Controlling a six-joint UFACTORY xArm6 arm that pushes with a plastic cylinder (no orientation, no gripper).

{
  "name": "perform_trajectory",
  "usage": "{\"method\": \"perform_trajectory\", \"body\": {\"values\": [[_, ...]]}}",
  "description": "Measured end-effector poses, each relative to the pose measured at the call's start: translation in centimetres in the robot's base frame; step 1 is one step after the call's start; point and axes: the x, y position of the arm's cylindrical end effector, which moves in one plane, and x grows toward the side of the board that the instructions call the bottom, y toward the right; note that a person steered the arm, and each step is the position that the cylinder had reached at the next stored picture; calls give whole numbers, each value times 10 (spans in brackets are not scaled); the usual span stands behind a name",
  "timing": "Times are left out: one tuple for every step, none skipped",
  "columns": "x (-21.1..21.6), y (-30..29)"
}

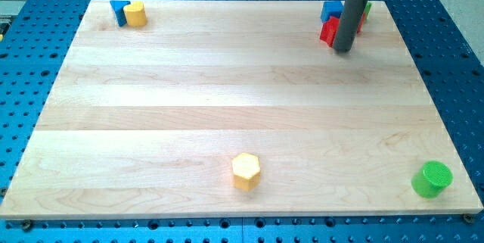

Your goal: Push green circle into red star

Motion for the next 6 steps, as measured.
{"method": "perform_trajectory", "body": {"values": [[-13,-1],[67,-51],[73,-53],[80,-4],[108,31],[152,130]]}}
